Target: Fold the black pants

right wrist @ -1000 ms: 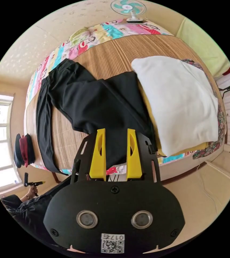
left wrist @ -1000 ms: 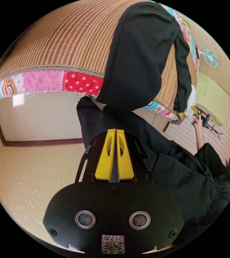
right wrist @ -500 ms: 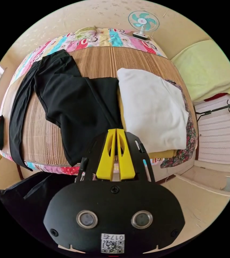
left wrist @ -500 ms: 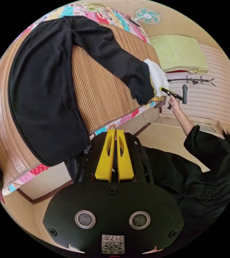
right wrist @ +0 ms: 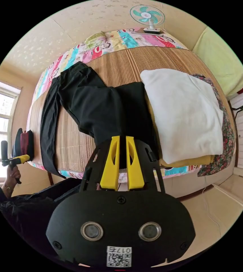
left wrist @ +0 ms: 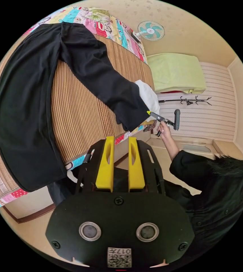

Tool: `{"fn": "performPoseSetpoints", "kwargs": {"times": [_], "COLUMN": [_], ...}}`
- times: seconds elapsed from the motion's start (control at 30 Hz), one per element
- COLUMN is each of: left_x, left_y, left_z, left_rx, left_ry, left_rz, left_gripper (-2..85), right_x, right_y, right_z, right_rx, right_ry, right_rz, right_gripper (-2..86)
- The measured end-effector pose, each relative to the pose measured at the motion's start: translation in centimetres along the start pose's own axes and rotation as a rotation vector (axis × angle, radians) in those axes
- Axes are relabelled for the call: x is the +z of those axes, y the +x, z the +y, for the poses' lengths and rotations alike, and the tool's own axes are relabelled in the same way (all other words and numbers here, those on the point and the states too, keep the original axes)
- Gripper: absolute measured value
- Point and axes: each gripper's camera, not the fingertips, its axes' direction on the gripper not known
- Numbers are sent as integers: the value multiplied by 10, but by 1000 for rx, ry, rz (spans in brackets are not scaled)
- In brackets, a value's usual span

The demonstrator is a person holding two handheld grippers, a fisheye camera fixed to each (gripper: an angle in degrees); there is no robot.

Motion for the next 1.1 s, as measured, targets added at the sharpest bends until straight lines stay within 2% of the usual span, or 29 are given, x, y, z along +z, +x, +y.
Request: {"fn": "performPoseSetpoints", "kwargs": {"times": [0.07, 0.17, 0.2, 0.27, 0.3, 0.37, 0.4, 0.47, 0.53, 0.6, 0.67, 0.83, 0.9, 0.97, 1.07, 1.1], "left_x": [9, 26, 30, 48, 54, 86, 91, 94, 89, 84, 78, 78, 81, 78, 60, 56], "left_y": [15, 44, 49, 60, 60, 49, 45, 31, 24, 19, 19, 20, 16, 8, -2, -4], "left_z": [-25, -64, -72, -100, -106, -119, -118, -101, -83, -67, -49, -37, -37, -34, -19, -16], "left_rx": [-5, 22, 32, 42, 39, -2, -9, -4, -9, -21, -24, -12, -14, -36, -85, -93], "left_ry": [36, 31, 25, -16, -43, -200, -221, -200, -165, -122, -52, 37, 56, 103, 250, 272], "left_rz": [84, 149, 149, 64, 32, -60, -76, -62, -63, -34, 13, -8, 8, 68, 136, 153], "left_gripper": [155, 201, 209, 208, 202, 80, 65, 20, 5, -2, -6, -7, -7, -7, -7, -7], "right_x": [-29, -35, -34, -26, -23, -10, -6, 10, 23, 47, 95, 207, 239, 281, 304, 302], "right_y": [-37, -88, -100, -141, -147, -157, -155, -135, -107, -81, -62, -88, -99, -114, -151, -161], "right_z": [17, 25, 26, 30, 31, 25, 21, -9, -56, -115, -196, -341, -382, -421, -434, -431], "right_rx": [-71, -227, -285, -545, -596, -761, -801, -895, -827, -666, -458, -237, -107, 8, -90, -103], "right_ry": [56, 33, 17, -57, -81, -221, -266, -418, -420, -373, -320, -245, -184, -205, -153, -110], "right_rz": [-178, -355, -394, -528, -567, -743, -772, -871, -925, -875, -703, -489, -410, -149, 90, 109], "right_gripper": [31, 32, 32, 36, 38, 49, 53, 65, 75, 115, 170, 188, 176, 114, 37, 35]}}
